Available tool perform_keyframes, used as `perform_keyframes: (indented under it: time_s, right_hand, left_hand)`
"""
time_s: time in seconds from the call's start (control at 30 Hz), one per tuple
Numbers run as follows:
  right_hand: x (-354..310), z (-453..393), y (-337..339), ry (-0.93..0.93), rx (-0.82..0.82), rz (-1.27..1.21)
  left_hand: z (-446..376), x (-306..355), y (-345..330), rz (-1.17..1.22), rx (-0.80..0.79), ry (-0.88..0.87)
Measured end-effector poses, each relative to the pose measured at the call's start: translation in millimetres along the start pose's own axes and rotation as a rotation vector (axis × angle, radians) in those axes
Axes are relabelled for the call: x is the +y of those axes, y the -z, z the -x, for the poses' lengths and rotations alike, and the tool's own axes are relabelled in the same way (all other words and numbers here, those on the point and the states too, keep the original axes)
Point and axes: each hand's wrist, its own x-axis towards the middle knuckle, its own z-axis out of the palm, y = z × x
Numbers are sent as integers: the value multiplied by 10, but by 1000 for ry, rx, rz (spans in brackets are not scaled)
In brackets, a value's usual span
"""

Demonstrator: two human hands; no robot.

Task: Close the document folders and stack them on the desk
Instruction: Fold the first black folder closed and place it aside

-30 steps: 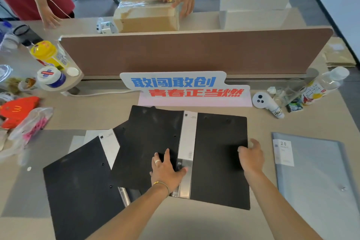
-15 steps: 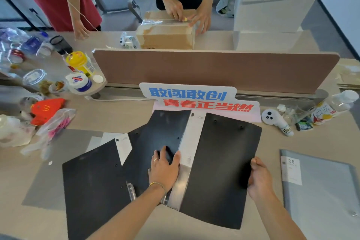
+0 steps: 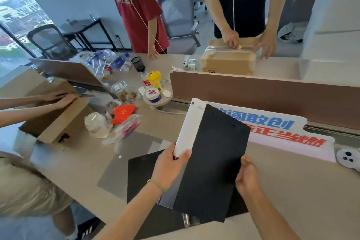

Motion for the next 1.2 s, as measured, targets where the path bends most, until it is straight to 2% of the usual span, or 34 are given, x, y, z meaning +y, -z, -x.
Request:
perform_keyframes:
  time_s: [0.1,0.37,0.6,0.73,0.93,1.2]
  right_hand:
    - [177,-71,-218,-20,-24,92]
    - [318,94,-369,-51,-115,435]
    - [-93,339,-101,191,-71,563]
    - [-382,408,255,330,34,648]
    - [-833,501,1141,417,262,777]
    - [-1329,978,2389,422,623,647]
  left_hand:
    - [24,-134,209,30,78,-31]
    - [55,-473,305,174,111,-49]
    - [32,-589,-130,269,63,-8]
    - [43,-466,-554,218,3,-29]
    - [105,-124,-1338,199,-140,-74]
    - [535,366,-2453,113,-413,-119]
